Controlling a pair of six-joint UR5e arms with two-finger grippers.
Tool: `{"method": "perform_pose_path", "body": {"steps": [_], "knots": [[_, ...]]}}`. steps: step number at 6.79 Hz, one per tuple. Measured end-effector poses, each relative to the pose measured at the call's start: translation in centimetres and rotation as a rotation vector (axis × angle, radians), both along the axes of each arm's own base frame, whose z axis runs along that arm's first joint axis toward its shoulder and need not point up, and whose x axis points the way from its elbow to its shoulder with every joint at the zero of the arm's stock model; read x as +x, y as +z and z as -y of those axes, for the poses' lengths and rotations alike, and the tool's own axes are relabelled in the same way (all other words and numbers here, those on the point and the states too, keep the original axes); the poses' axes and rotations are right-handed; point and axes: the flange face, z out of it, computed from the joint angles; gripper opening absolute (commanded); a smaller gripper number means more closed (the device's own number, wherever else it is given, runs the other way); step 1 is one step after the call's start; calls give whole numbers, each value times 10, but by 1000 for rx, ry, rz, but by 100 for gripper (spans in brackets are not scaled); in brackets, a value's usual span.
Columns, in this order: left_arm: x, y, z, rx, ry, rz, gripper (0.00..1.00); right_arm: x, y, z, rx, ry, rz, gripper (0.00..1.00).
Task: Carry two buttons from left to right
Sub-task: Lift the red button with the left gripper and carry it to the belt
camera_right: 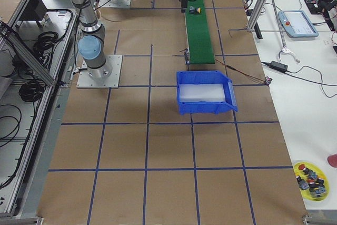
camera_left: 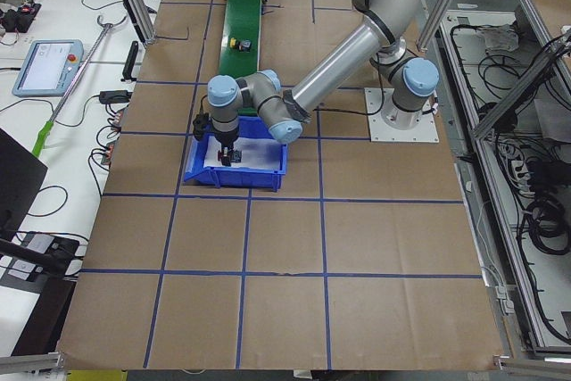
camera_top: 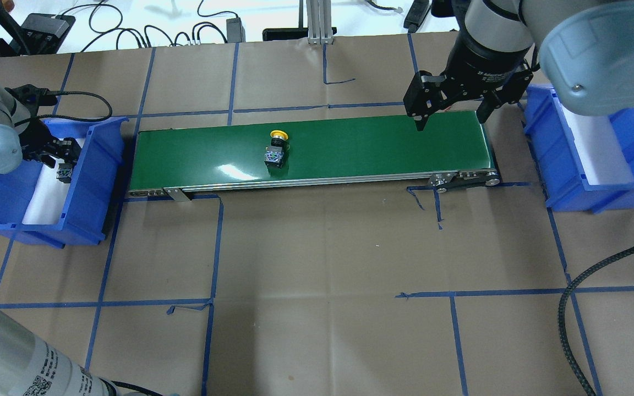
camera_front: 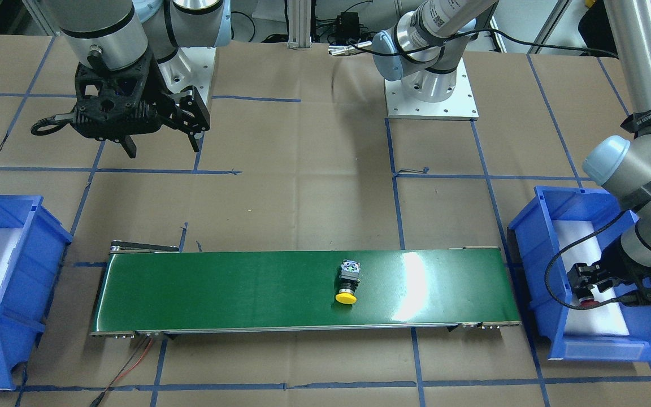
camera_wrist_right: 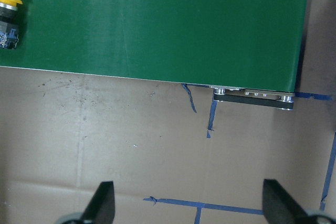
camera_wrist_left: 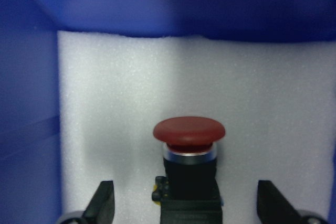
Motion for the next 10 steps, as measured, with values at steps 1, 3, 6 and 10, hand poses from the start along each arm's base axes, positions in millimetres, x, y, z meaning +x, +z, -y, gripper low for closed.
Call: {"method": "perform_pose_path", "body": {"steps": [1,3,6,10], "knots": [[0,-1,0,-3,0,-11,5,0,0,0,0,0,0,100],[1,2,0,-6,4,-21,0,0,0,0,-1,0,1,100],[4,58,-4,20,8,-32,0,0,1,0,-4,0,2,100],[-12,157,-21,75,1,-57,0,0,1,0,-4,0,1,100]]}}
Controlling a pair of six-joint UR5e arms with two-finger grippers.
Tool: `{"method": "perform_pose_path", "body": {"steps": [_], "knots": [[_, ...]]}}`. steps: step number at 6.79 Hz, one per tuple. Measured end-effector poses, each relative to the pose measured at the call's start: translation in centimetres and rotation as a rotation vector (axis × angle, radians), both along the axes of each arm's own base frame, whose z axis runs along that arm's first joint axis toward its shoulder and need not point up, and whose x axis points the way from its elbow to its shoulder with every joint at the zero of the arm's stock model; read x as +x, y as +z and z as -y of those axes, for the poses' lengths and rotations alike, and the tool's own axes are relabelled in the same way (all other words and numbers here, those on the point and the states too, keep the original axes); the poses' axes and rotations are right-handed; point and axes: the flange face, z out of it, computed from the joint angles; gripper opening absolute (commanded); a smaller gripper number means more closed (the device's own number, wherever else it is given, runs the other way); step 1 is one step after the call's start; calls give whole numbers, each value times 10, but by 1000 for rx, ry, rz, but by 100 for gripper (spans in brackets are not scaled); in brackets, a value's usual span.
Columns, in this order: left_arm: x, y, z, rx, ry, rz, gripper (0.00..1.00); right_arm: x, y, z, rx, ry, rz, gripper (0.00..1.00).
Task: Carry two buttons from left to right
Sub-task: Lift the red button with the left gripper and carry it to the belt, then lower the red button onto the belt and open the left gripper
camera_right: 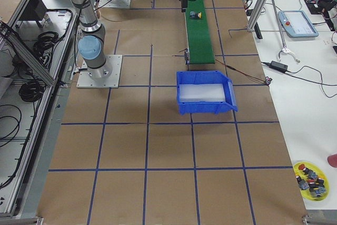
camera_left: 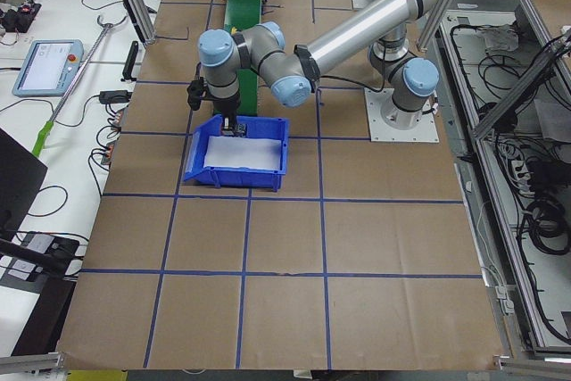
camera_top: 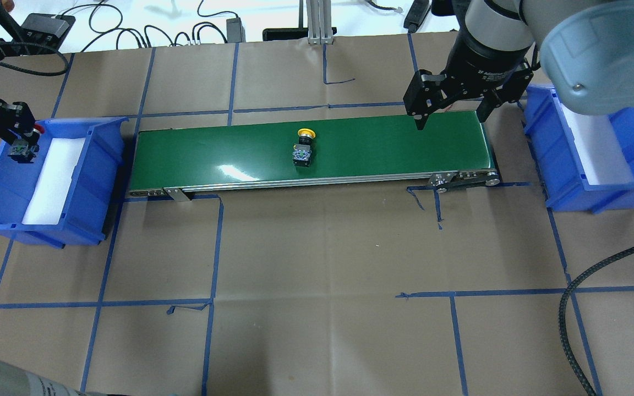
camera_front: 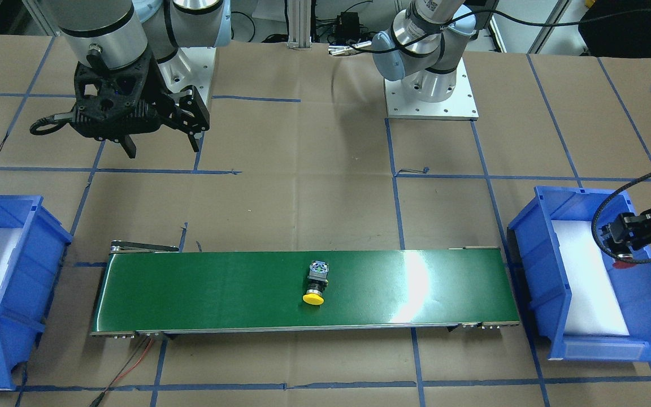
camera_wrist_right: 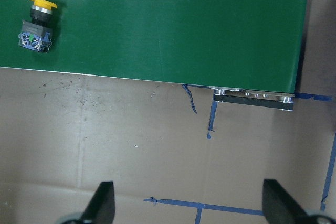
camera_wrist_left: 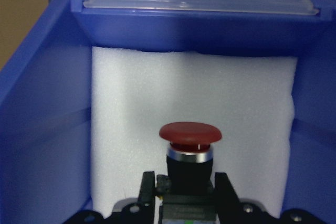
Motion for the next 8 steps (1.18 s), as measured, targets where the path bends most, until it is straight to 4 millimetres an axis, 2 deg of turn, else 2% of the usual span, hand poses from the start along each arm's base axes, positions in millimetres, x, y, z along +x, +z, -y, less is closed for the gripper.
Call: {"method": "perform_pose_path", "body": {"steps": [1,2,4,6,7,8], "knots": [[-9,9,-4,4,-2,-3,0,0,0,0,0,0,0,100],[-27,14,-3,9,0,-8,0,0,-1,0,1,0,-1,100],[-97,18,5,17,25,-15,0,0,-1,0,3,0,0,100],[-169,7,16,29,71,-16,0,0,-1,0,4,0,0,100],[-192,-4,20,43,104,-16,0,0,-1,0,4,0,0,100],[-203,-17,25,56,132,-16,0,0,-1,0,4,0,-1,100]]}}
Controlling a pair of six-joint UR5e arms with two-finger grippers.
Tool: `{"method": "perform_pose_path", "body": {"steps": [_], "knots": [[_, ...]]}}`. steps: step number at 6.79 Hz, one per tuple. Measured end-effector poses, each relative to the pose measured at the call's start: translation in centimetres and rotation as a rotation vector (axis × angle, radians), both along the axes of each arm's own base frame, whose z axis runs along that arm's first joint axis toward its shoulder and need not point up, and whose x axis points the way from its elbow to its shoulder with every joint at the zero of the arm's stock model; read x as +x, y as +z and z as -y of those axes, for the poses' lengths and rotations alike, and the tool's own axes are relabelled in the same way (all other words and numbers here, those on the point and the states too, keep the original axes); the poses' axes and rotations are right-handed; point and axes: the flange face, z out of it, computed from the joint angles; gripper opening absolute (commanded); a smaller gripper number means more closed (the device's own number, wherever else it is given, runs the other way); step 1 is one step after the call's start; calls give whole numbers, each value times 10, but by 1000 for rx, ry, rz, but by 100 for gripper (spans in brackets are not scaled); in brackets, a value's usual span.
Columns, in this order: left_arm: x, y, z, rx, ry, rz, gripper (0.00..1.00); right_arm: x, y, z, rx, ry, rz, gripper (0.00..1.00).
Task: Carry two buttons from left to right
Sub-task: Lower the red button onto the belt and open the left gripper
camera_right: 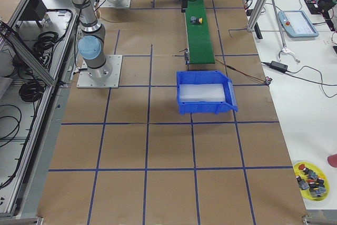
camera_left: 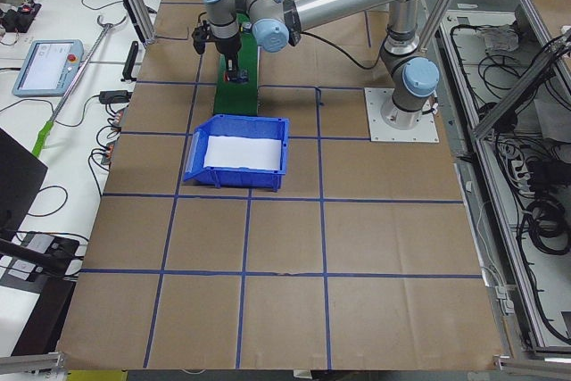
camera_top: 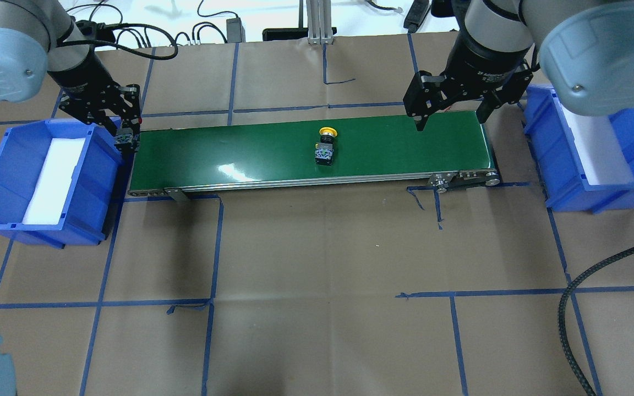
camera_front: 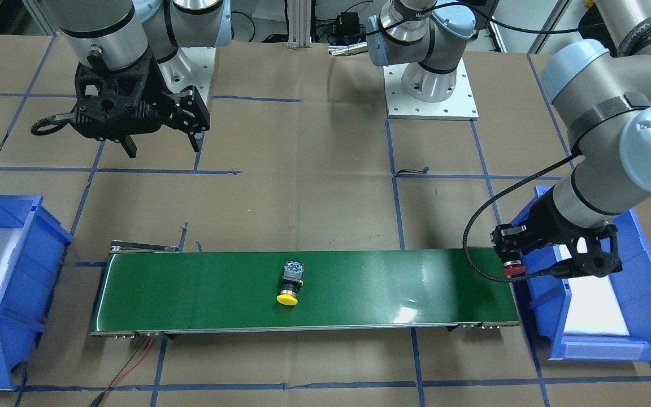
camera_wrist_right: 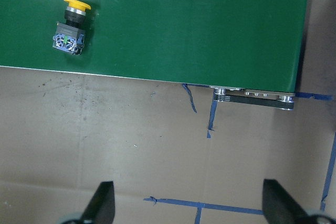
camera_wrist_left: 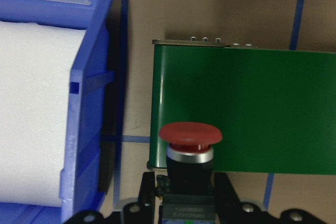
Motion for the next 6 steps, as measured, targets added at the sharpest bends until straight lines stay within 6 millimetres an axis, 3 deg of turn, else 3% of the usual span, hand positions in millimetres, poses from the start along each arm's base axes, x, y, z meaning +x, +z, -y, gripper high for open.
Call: {"method": "perform_pose_path", "body": {"steps": [2,5,6], "knots": [[-10,-34,16,-9,9,4,0,0,0,0,0,0,-1,100],[-19,-84,24,-40,3,11,0,0,0,0,0,0,-5,100],[-20,-91,23,-51,0,14,0,0,0,0,0,0,-5,100]]}}
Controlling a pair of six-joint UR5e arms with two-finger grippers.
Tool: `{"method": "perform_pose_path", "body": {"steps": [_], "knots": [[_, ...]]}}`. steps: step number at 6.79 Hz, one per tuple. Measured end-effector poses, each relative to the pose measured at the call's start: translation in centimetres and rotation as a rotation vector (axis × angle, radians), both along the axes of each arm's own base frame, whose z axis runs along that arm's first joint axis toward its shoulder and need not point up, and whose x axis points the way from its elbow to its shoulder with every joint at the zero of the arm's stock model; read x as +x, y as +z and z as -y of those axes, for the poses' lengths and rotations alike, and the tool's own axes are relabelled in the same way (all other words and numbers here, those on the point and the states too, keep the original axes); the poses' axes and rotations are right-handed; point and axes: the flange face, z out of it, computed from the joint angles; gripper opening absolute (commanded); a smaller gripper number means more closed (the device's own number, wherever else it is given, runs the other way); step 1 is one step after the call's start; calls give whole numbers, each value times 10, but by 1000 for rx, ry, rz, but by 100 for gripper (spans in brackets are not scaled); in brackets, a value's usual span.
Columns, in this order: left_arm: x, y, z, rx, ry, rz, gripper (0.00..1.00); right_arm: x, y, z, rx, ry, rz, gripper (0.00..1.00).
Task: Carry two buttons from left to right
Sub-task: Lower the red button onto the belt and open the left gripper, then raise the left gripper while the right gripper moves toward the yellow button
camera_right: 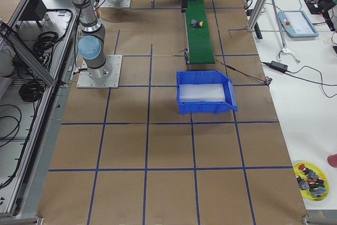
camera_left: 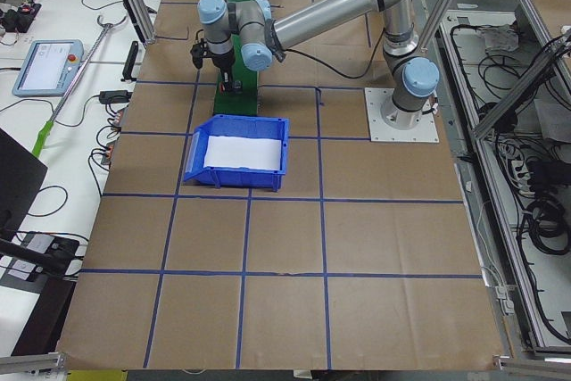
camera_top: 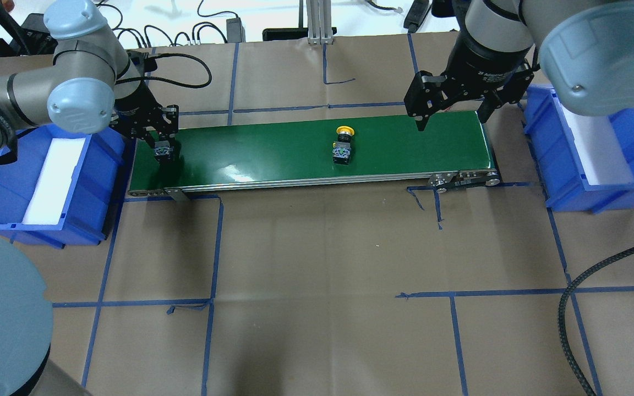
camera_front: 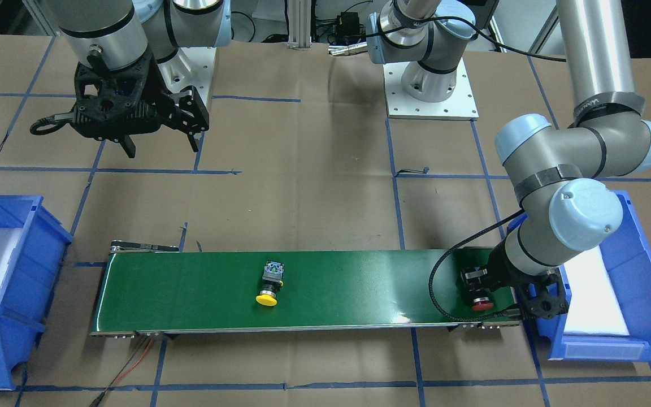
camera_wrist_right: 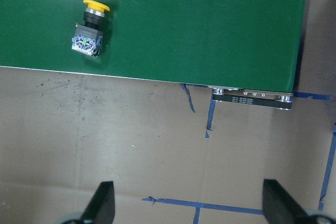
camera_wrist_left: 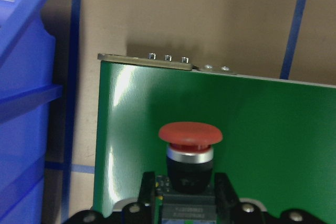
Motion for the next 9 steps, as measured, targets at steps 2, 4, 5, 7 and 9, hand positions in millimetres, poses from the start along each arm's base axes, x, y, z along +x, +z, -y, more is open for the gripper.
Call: {"method": "perform_pose_path", "body": {"steps": [2,4,5,7,9], "knots": [[-1,5,-3,-17,-2,5,54,0,0,0,0,0,1,100],[-1,5,-4,-17,-3,2,100,0,0,0,0,0,1,100],[-1,10,-3,-20,-3,3,100,0,0,0,0,0,1,100],[0,48,-3,-21,-2,5,100,0,0,0,1,0,2,100],[-5,103,-17,-6,-10,2,100,0,0,0,1,0,2,100]]}}
